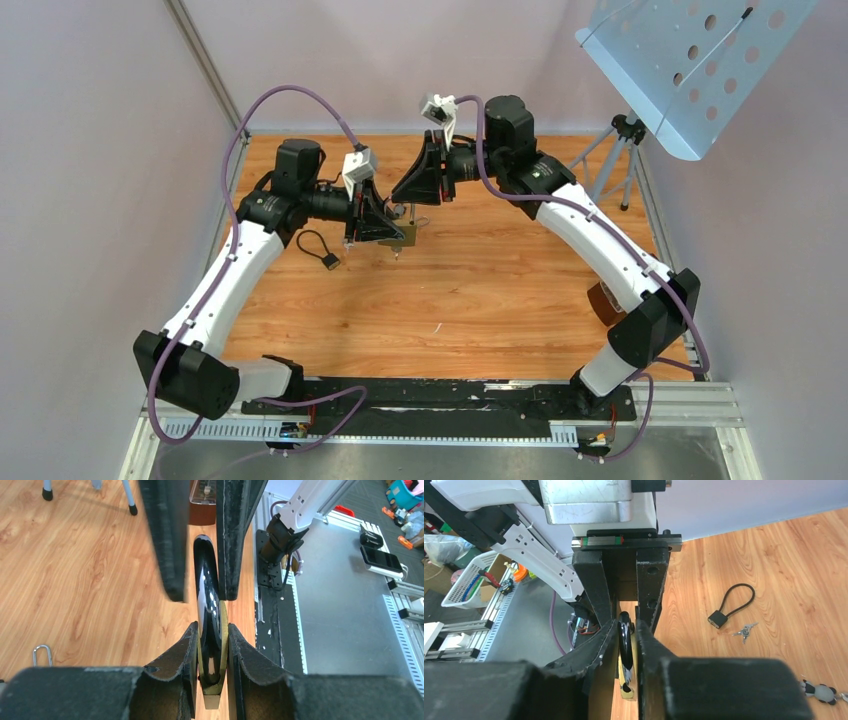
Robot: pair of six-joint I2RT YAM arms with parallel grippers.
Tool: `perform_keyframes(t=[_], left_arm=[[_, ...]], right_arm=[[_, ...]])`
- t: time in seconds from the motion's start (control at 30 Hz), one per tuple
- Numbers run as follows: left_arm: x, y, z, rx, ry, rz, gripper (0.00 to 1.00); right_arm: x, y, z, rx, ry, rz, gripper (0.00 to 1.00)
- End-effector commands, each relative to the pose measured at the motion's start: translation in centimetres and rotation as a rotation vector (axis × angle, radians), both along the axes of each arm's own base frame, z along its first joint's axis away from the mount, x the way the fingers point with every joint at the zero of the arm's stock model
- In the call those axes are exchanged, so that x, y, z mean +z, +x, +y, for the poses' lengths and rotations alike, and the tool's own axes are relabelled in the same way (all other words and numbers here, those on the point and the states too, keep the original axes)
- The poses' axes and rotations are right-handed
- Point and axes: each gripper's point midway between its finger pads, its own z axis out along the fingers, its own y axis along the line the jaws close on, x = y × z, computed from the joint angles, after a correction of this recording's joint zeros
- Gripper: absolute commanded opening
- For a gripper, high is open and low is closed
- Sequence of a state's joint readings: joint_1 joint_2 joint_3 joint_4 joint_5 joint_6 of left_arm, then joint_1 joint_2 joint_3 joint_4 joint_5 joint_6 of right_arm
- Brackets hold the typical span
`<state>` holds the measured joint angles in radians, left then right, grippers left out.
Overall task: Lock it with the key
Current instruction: Lock the lock.
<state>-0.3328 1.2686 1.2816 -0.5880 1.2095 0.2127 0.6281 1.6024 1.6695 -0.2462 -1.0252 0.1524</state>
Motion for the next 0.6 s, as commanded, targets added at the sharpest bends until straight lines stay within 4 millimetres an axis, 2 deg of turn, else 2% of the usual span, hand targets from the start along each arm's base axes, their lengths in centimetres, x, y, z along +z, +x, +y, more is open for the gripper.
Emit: perform_keyframes(t=[0.0, 0.17, 0.33, 0.4, 0.57], left_arm=[[3.1, -1.2, 0.0, -0.053, -0.055, -0.122, 0.00], [3.9, -1.2, 0.0, -0.056, -0.062, -0.124, 0.00], [4.8, -1.3, -0.1, -0.065, -0.071, -0.115, 0.00], [4.9, -1.3, -0.1, -0.063, -0.069, -0.105, 0.00], [4.9, -1.2, -0.1, -0.063, -0.071, -0.096, 0.00]], right_arm=[[2.0, -1.2, 0.2, 0.066, 0.037, -0.039, 0.18], [1.8, -1.9, -0.1, 0.097, 0.037, -0.042, 0.13], [1.2, -2.8, -0.4, 0.142, 0.031, -0.040, 0.28], [1.1, -3.1, -0.5, 0.154, 0.029, -0.041, 0.30], [1.3, -2.8, -0.2, 0.126, 0.030, -0.052, 0.20]])
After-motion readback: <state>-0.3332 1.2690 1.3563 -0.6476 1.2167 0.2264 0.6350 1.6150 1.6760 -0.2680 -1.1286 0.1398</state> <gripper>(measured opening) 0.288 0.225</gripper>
